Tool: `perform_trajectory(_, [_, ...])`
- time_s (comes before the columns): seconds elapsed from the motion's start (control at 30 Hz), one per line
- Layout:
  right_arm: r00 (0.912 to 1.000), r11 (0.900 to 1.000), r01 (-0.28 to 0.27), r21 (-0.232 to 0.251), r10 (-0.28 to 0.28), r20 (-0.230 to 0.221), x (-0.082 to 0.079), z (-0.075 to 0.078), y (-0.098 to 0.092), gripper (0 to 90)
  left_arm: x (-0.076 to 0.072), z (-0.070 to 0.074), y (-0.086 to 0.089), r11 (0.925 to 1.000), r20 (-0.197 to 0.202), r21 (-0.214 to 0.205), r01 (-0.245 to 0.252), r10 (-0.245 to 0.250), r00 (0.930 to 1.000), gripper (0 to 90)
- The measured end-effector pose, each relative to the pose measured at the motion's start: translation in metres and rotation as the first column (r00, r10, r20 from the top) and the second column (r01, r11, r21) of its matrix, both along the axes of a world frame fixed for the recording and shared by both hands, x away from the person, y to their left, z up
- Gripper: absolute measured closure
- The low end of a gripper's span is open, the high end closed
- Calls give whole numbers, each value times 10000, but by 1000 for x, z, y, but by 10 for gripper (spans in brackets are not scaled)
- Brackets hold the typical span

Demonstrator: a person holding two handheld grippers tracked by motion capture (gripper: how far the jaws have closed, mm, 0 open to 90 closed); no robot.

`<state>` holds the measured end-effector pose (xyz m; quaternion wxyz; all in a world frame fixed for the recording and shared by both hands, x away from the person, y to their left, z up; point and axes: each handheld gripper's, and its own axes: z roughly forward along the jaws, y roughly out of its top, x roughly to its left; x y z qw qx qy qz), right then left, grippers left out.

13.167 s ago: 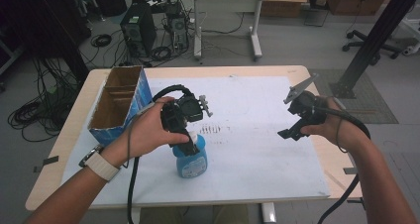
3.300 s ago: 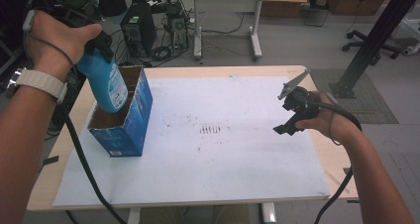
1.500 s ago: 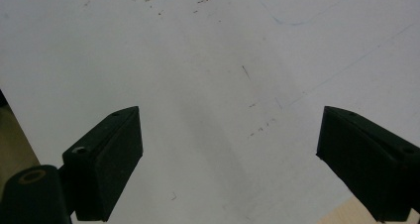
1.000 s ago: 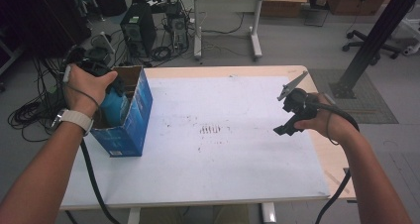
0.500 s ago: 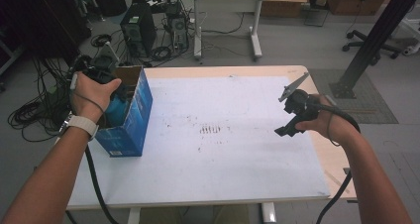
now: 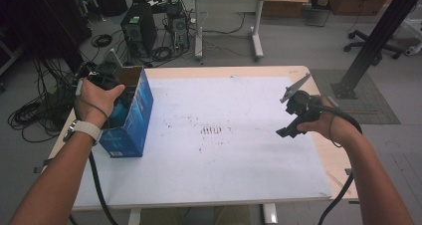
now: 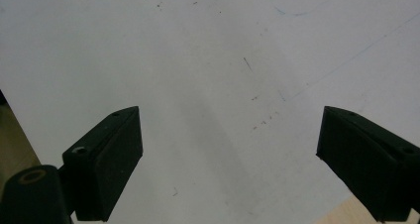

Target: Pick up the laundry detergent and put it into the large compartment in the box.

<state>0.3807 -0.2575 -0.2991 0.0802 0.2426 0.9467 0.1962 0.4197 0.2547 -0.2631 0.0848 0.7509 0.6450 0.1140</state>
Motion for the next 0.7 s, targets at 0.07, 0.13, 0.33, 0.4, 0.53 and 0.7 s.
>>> perform_trajectory(0.07, [10000, 10000, 12, -7, -12, -8, 0, -1, -1, 108, 0, -2, 0, 10000, 62, -6, -18, 18, 10000, 374])
perform_trajectory(0.13, [10000, 10000, 20, 13, -20, -7, -1, -1, -1, 107, 1, -4, 0, 10000, -2, 34, 26, -26, 10000, 374])
perform_trajectory(0.33, [10000, 10000, 48, 4, -48, -13, -1, -1, -2, 107, 1, -11, 0, 10000, -60, 26, -2, 3, 10000, 374])
perform_trajectory(0.4, [10000, 10000, 51, -2, -51, -18, -1, -1, -3, 107, 1, -12, 1, 10000, -63, 23, 12, -11, 10000, 373])
perform_trajectory(0.53, [10000, 10000, 42, -1, -42, -34, -1, -2, -2, 107, 1, -13, 1, 10000, -45, 9, 5, -5, 10000, 373])
perform_trajectory(0.7, [10000, 10000, 44, 7, -44, -45, -1, -2, -1, 108, 0, -13, 1, 10000, 7, 9, 0, 0, 10000, 373])
